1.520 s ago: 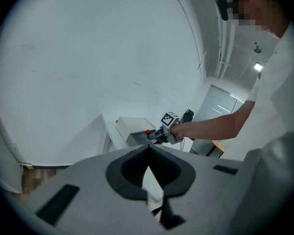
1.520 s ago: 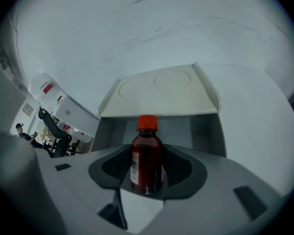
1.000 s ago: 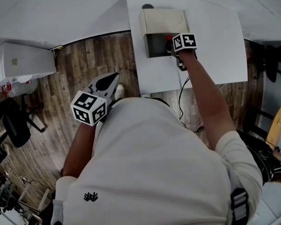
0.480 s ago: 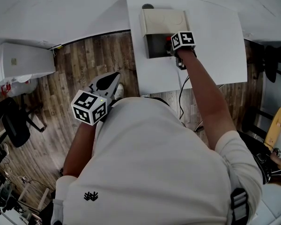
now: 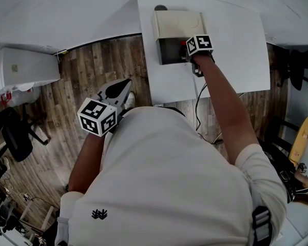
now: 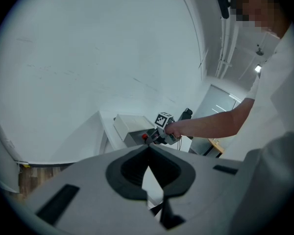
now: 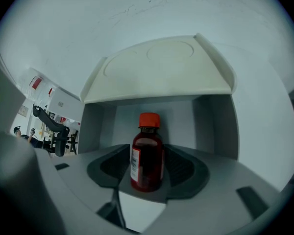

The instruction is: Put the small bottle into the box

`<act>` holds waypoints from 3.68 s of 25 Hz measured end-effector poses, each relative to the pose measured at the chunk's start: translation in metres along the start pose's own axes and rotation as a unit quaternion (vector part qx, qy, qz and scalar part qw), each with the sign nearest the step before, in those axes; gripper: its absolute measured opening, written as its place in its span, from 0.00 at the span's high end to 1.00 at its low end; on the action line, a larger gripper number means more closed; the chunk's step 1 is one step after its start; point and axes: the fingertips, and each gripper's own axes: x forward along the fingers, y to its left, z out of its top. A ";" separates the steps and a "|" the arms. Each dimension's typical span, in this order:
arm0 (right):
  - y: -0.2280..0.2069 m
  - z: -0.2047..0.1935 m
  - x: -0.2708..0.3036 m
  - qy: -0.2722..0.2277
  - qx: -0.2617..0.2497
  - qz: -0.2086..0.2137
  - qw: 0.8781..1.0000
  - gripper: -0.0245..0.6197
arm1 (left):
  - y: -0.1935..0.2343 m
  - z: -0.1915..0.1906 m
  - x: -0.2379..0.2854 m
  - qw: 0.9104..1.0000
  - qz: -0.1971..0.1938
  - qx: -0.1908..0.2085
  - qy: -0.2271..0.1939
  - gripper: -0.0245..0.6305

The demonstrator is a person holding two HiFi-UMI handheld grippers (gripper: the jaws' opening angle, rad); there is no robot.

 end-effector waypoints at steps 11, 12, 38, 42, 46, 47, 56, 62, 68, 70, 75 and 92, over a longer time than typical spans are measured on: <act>-0.002 0.004 -0.013 -0.028 -0.003 0.008 1.000 0.58 | -0.007 0.000 0.007 1.000 -0.010 0.009 0.005 0.95; -0.001 0.004 -0.015 -0.032 -0.002 0.011 0.999 0.58 | -0.008 0.001 0.008 1.000 -0.010 0.011 0.006 0.95; 0.080 -0.120 -0.083 -0.206 -0.047 0.089 0.973 0.95 | -0.017 -0.006 0.020 0.997 -0.048 0.047 0.024 0.95; 0.114 -0.127 -0.086 -0.213 -0.080 0.099 0.969 0.95 | -0.013 -0.006 0.022 0.996 -0.064 0.056 0.033 0.95; 0.136 -0.128 -0.094 -0.229 -0.101 0.104 0.963 0.95 | -0.009 -0.007 0.018 0.995 -0.073 0.060 0.040 0.95; 0.140 -0.128 -0.095 -0.232 -0.101 0.104 0.962 0.95 | -0.007 -0.009 0.016 0.994 -0.075 0.061 0.042 0.95; 0.165 -0.129 -0.100 -0.289 -0.064 0.094 0.951 0.95 | 0.016 -0.020 -0.008 0.992 -0.093 0.074 0.050 0.95; 0.192 -0.134 -0.106 -0.312 -0.061 0.096 0.943 0.95 | 0.026 -0.026 -0.019 0.990 -0.107 0.074 0.050 0.95; 0.207 -0.142 -0.105 -0.315 -0.059 0.094 0.942 0.95 | 0.025 -0.033 -0.021 0.988 -0.125 0.078 0.054 0.95; 0.209 -0.144 -0.105 -0.315 -0.060 0.094 0.943 0.95 | 0.024 -0.035 -0.022 0.987 -0.130 0.078 0.055 0.95; 0.209 -0.142 -0.108 -0.316 -0.063 0.090 0.942 0.95 | 0.024 -0.035 -0.022 0.986 -0.134 0.080 0.054 0.95; 0.225 -0.134 -0.113 -0.318 -0.085 0.084 0.941 0.95 | 0.032 -0.033 -0.031 0.986 -0.137 0.080 0.054 0.95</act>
